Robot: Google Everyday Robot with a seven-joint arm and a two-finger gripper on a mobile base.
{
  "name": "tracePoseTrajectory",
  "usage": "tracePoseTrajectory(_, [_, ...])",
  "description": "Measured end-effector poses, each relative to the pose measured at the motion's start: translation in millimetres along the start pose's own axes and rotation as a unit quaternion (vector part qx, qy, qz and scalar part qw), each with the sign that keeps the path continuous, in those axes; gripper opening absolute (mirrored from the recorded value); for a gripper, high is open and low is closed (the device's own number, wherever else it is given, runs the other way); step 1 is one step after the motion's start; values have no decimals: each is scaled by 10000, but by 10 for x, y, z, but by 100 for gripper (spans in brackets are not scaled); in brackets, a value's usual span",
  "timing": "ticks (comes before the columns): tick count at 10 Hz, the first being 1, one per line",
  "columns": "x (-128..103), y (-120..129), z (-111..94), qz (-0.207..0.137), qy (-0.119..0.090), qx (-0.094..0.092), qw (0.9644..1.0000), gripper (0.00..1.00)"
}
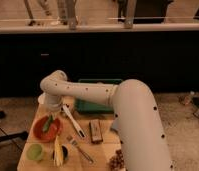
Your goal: Place pepper in red bowl
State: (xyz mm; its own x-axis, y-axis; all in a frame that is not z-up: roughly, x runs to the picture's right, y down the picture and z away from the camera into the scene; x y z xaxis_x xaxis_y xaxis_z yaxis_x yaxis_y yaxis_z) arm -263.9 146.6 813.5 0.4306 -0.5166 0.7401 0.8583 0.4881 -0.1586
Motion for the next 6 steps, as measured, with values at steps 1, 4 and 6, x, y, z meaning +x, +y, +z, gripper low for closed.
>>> tracePoseTrajectory(1, [-4,-1,2,-4,-2,-2,10000,6])
tracePoseTrajectory(4, [-1,0,1,-7,-1,-1,10000,35])
tracePoseTrajectory(6, [-3,1,9,-8,-6,-5,10000,56])
